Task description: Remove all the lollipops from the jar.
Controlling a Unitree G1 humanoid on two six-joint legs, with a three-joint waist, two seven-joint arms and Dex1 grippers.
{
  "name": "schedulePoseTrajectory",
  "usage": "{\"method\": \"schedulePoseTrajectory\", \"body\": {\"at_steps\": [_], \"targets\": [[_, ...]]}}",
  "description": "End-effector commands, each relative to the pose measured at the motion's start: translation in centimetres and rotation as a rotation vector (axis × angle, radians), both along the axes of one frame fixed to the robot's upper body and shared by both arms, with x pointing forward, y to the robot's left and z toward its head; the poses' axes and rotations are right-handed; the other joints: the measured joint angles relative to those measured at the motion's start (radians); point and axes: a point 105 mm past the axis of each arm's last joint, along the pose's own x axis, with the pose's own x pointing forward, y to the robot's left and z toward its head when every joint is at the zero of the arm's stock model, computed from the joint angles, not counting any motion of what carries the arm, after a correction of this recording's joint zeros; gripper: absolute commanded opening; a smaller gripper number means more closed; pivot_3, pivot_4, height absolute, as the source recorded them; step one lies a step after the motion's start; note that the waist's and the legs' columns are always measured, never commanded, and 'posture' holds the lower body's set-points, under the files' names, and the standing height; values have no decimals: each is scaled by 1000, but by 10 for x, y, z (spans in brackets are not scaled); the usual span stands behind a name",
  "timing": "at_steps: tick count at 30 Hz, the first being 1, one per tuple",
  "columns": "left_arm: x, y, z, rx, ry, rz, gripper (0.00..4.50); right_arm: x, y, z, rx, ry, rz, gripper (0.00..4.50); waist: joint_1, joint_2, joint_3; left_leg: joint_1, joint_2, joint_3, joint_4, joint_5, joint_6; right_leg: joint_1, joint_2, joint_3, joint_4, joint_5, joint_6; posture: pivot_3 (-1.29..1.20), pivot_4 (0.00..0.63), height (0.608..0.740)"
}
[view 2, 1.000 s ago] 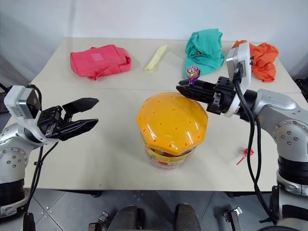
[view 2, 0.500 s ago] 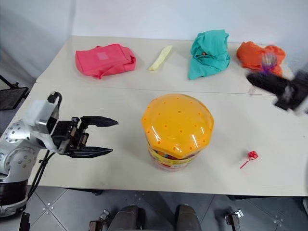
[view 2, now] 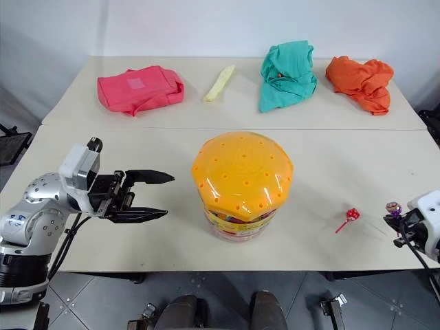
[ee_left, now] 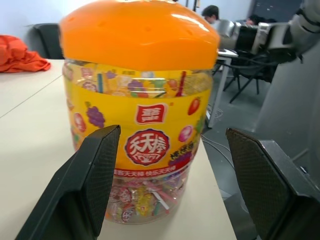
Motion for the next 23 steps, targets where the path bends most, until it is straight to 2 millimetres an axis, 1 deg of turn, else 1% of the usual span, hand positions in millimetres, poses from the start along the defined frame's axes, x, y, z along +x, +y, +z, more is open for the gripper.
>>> {"method": "schedulePoseTrajectory", "body": {"at_steps": [1,3,5,6,7,8,9,11,13,14,16,17,20,23], "targets": [[-2,3,17,-35,-58,24,3588,1,5,16,18,-71,34,1357,0,0,0,0,0,0,0,0,0,0,0,0,0,0,0,0,150,740],[-1,6,19,-36,-47,52,3588,0,8,22,31,-103,64,2045,2,0,0,0,0,-1,0,0,0,0,0,0,0,0,0,0,150,740],[3,11,17,-13,-35,103,3588,-1,17,34,57,-176,132,2738,3,0,0,0,0,-1,0,0,0,0,0,0,0,0,0,0,150,740],[7,16,13,12,-36,157,3588,-1,34,52,113,-292,232,3156,3,0,0,0,0,-1,0,0,0,0,0,0,0,0,0,0,150,740],[11,19,10,29,-39,193,3588,-4,45,65,148,-376,303,3377,3,0,0,0,0,-1,0,0,0,1,0,0,0,0,0,0,150,740],[13,23,9,36,-44,225,3588,-7,53,75,179,-432,358,3745,2,0,0,0,0,-2,0,0,0,1,0,0,-1,0,0,0,150,740],[15,25,8,38,-48,243,3588,-9,58,80,196,-460,387,3745,1,0,0,0,0,-1,0,0,0,1,0,0,0,0,0,0,150,740],[23,41,0,48,-46,338,3588,-8,77,92,213,-480,480,3745,0,0,0,0,0,-2,0,0,0,1,0,0,0,0,0,0,150,740],[27,51,-5,64,-52,402,3588,-7,91,101,229,-498,535,3745,0,0,0,1,0,-1,0,0,0,1,0,0,0,0,0,0,150,740],[29,57,-10,67,-48,443,3588,-9,102,102,215,-496,599,3905,0,0,0,1,0,-1,0,0,0,1,0,0,1,0,0,0,150,740],[31,67,-17,71,-36,509,3588,-13,119,99,191,-469,699,4322,1,0,0,1,0,-2,0,0,0,1,0,-1,2,0,0,0,150,740],[31,72,-21,72,-34,538,3588,-15,127,96,168,-464,749,4455,1,0,0,1,0,-2,0,0,0,1,0,-1,2,0,0,0,150,740],[28,80,-34,71,-28,623,3588,-15,141,81,120,-459,834,4455,3,0,1,1,0,-2,0,0,0,1,-1,-1,2,0,0,0,150,740],[27,85,-43,71,-28,705,3588,-15,143,63,101,-437,853,4455,7,0,1,0,0,-3,0,-1,1,1,-2,-1,2,0,1,0,150,740]]}}
